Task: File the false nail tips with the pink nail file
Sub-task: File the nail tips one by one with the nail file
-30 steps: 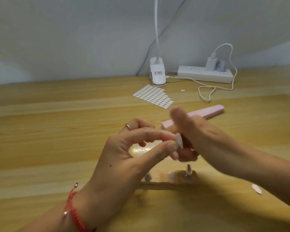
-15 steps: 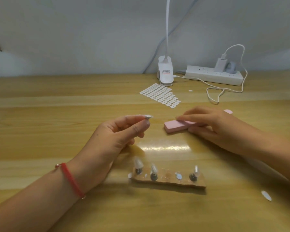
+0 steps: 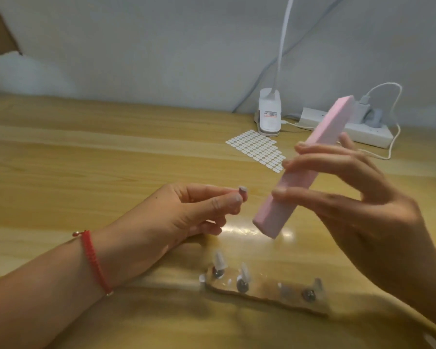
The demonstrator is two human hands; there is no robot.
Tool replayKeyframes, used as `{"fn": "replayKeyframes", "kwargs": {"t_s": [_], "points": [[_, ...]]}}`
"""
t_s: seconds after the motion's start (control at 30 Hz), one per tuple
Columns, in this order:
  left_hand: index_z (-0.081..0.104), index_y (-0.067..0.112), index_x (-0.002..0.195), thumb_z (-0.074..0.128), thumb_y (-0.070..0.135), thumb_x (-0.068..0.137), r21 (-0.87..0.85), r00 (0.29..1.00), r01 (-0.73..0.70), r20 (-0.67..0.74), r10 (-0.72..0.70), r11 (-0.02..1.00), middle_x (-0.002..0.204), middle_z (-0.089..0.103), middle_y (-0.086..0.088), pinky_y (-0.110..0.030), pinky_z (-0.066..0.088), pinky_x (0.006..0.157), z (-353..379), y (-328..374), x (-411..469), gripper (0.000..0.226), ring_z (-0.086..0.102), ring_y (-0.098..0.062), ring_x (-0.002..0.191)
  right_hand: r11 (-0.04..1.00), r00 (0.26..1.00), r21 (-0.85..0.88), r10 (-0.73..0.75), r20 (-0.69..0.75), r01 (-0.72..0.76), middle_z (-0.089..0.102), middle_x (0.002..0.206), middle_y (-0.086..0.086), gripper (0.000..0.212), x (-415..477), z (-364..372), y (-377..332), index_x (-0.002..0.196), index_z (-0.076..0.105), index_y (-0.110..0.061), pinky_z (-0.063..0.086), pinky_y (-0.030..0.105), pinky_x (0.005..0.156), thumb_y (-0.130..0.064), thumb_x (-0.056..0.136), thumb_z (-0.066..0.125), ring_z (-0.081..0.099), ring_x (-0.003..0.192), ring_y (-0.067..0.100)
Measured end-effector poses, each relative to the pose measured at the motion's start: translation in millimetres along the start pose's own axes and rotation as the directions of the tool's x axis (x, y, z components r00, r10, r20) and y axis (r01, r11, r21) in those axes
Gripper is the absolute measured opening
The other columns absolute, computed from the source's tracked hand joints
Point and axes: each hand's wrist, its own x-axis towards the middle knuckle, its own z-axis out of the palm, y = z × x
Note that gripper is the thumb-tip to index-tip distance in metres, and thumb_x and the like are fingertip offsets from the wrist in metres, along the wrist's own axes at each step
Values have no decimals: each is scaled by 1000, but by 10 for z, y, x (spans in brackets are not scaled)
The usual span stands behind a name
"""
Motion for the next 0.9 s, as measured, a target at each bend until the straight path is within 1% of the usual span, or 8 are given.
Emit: {"fn": "replayKeyframes", "kwargs": {"t_s": [0.1,0.2,0.33,0.47,0.6,0.73,0.83,0.9], "points": [[80,25,81,89,37,55,29,999,-1,34,0,1000,72,71,7,-12,50,59,-25,-26,30,30,61,2,62,999,999,-37,-20,-32,19,53,124,9,33,10,-15,16,118,58,-15,36,62,109,0,89,58,48,127,29],[80,25,79,77,37,54,52,999,4,49,-7,999,74,73,5,-13,51,61,-44,-38,53,27,63,1,64,999,996,-30,12,-84,-14,53,120,12,34,39,11,7,118,56,-9,39,52,110,5,88,59,50,125,35],[80,26,78,75,36,58,93,994,-11,111,1,996,80,76,5,-14,53,69,-26,-28,13,23,65,-1,70,995,995,-12,-95,-33,95,56,119,3,23,15,79,-138,117,59,-14,34,63,109,-5,98,52,48,126,23],[79,28,74,74,37,59,114,993,-19,121,5,993,71,73,10,-12,51,65,-25,-24,13,19,63,4,65,999,999,-50,-21,-24,20,50,121,8,27,70,-13,-80,118,58,-10,39,51,110,-1,93,57,48,125,31],[79,27,80,75,41,59,169,990,-12,139,-12,986,87,76,-4,-25,54,83,-46,-13,-10,26,68,-10,83,995,996,47,-88,4,87,58,113,7,21,31,107,-230,110,67,-15,37,61,106,-6,93,60,54,120,26],[79,30,76,73,40,59,157,992,-21,129,0,987,75,74,7,-13,52,67,-17,7,-19,20,66,2,71,996,999,79,41,-22,-39,54,116,16,25,107,16,-91,114,61,-6,42,56,103,3,92,53,51,122,40],[79,26,83,72,38,62,160,987,-18,160,-8,987,88,76,2,-19,54,75,-4,14,-36,25,68,-6,81,989,999,141,-40,5,39,58,115,4,19,38,142,-266,109,69,-16,37,56,107,-9,95,59,53,123,28],[79,27,81,72,38,63,156,987,-21,158,-4,987,87,76,1,-19,54,74,10,18,-45,23,68,-6,80,983,996,161,-87,20,83,59,116,5,24,37,129,-253,109,69,-15,37,58,107,-3,89,62,53,124,28]]}}
